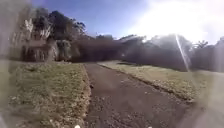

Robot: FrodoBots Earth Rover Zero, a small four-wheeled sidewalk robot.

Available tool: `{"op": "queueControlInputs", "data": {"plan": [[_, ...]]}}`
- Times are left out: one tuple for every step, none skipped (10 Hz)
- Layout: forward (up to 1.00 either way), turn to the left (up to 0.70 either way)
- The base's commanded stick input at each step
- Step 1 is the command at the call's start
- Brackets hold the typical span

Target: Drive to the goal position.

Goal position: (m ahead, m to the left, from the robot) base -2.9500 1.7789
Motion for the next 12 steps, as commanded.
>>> {"op": "queueControlInputs", "data": {"plan": [[0.7,0.0],[0.7,0.0],[0.7,0.0],[0.7,0.0],[0.66,0.0],[0.09,0.0],[0.07,0.0],[0.06,0.0],[0.07,0.0],[0.06,0.0],[0.04,0.0],[0.0,0.0]]}}
